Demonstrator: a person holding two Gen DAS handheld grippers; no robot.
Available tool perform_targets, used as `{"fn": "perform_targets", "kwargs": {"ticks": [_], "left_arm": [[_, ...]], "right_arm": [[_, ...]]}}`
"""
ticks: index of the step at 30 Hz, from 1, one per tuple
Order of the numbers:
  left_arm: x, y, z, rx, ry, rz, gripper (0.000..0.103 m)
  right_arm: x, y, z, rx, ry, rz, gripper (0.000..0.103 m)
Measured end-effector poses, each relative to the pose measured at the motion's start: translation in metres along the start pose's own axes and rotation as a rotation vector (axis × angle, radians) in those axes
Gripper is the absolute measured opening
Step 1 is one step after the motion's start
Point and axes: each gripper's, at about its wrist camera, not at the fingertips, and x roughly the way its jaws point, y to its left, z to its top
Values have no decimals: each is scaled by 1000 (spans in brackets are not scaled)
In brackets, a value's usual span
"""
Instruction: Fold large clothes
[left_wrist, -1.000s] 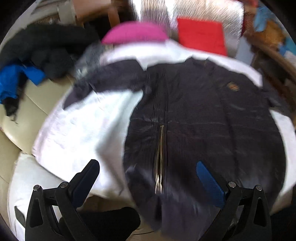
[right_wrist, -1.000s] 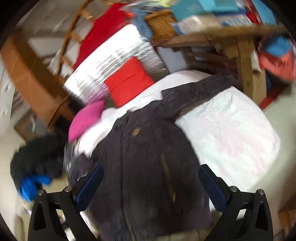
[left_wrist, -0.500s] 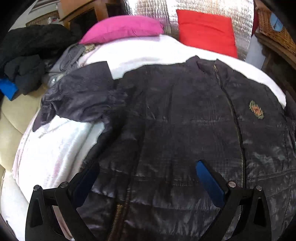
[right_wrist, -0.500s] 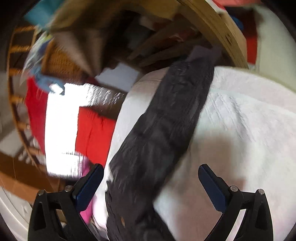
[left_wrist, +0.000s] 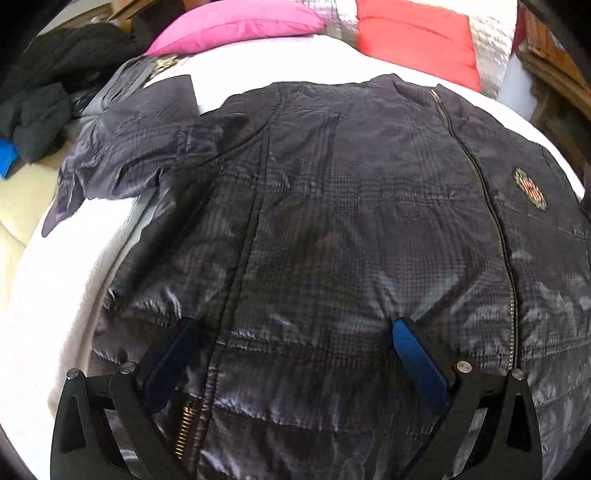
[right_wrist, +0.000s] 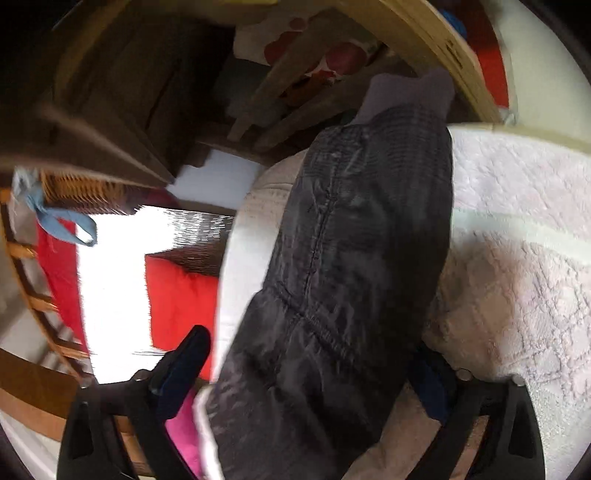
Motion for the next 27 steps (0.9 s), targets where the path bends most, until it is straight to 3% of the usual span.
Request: {"fn": "perform_targets", "kwargs": {"ticks": [1,2,3,4,5,6,9,11,14,16,18,21,27], "left_arm": [[-1,0,-4,-1,-19,2,103],[-1,0,-7,3,-29,8,103],[-1,-2,-10,12,-39,19,103],[-3,-3,-14,14,-49,26,103],[-5,-5,-20,11,-59,28,103],[-4,-5,-23,-1,-70,24,103],[-12,-2,-31,-17,-90,19,103],[-14,-1,-34,-19,-83,18,103],[-17,-1,-25,2,-50,23,103],[-20,-7,-9,67,-26,48,103],[-27,-10,1,103,-60,79,103],[-46,0,10,51,-147,79,103],[-61,38,28,-68,-203,71,103]], "right_arm": [[2,4,-3,-27,-11,-36,85],[-1,1,-5,-46,-21,-55,71],[-3,-1,-6,-63,-31,-85,45],[-3,-6,-6,-62,-37,-113,36],[-5,-16,-5,-49,-39,-114,19],[-8,-25,-4,-30,-45,-103,13],[-16,-41,-4,0,-75,5,10],[-19,-35,-6,-35,-86,3,8],[-30,-8,-13,-110,-127,73,8],[-39,17,-21,-173,-131,113,8],[-46,40,-35,-226,-103,179,8],[-56,75,-69,-331,-36,251,8],[-39,126,-187,-520,226,359,8]]}}
